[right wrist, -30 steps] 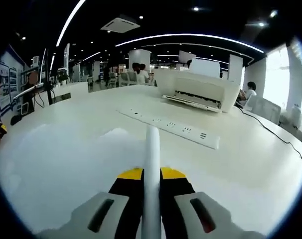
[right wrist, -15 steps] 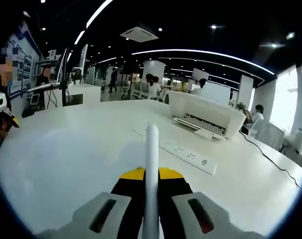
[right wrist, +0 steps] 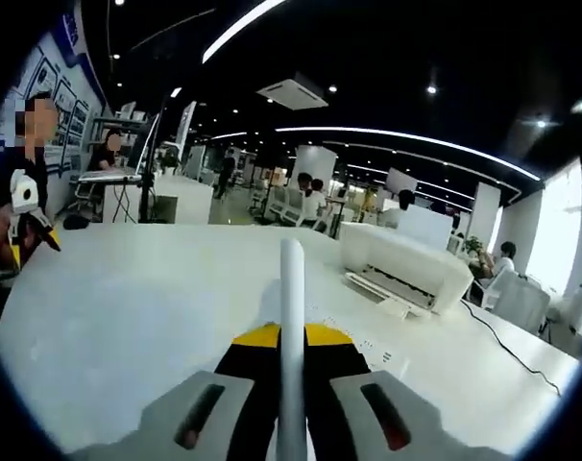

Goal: Organize the stack of printing papers by aligning and flattening the scattered papers on the table

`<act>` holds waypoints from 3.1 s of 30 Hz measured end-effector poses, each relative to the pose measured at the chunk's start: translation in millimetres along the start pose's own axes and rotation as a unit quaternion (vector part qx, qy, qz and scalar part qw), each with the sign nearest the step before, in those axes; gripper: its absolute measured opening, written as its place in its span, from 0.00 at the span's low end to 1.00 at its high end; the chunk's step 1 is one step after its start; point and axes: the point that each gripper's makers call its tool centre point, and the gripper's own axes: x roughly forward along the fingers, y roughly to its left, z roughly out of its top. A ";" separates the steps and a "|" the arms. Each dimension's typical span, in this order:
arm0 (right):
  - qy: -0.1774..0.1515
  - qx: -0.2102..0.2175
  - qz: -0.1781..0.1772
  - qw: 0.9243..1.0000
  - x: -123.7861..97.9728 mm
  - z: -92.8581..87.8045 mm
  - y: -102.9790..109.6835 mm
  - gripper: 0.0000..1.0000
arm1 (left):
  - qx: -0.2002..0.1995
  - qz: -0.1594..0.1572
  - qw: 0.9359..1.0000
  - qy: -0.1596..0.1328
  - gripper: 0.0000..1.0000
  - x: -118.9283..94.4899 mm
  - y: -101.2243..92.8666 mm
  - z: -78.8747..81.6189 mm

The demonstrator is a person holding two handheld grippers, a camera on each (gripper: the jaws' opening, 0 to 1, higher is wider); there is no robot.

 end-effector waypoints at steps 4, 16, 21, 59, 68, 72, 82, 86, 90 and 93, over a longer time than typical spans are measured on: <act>0.000 -0.009 0.006 1.000 -3.1 3.4 7.5 0.01 | 0.000 0.000 1.000 0.000 0.71 -0.8 1.0 -0.1; -0.018 -0.058 0.062 0.996 -12.7 23.2 50.4 0.01 | 0.000 0.001 1.000 -0.001 0.71 -1.9 5.6 0.8; -0.026 -0.075 0.081 0.994 -15.2 29.7 62.5 0.00 | 0.000 0.003 1.000 -0.003 0.71 -3.4 5.0 1.6; -0.088 -0.147 0.214 0.962 -42.3 66.5 132.7 0.00 | 0.006 0.004 1.000 -0.006 0.71 -6.2 2.9 5.6; -0.084 -0.165 0.244 0.952 -45.0 65.3 156.2 0.00 | 0.007 0.007 1.000 -0.007 0.72 -7.4 4.2 5.5; -0.084 -0.169 0.259 0.947 -45.4 65.2 167.1 0.00 | 0.008 0.007 1.000 -0.009 0.72 -7.5 4.4 6.2; -0.074 -0.192 0.293 0.934 -47.2 61.7 184.2 0.00 | 0.009 0.010 1.000 -0.010 0.72 -9.2 6.7 7.2; -0.068 -0.203 0.307 0.927 -49.0 60.6 197.2 0.00 | 0.010 0.011 1.000 -0.011 0.72 -9.2 7.6 7.9; -0.064 -0.206 0.317 0.924 -49.5 60.6 206.1 0.00 | 0.014 0.012 1.000 -0.013 0.72 -9.7 7.6 10.6; -0.063 -0.207 0.326 0.920 -51.1 60.2 212.6 0.00 | 0.019 0.014 1.000 -0.013 0.72 -9.9 5.0 12.4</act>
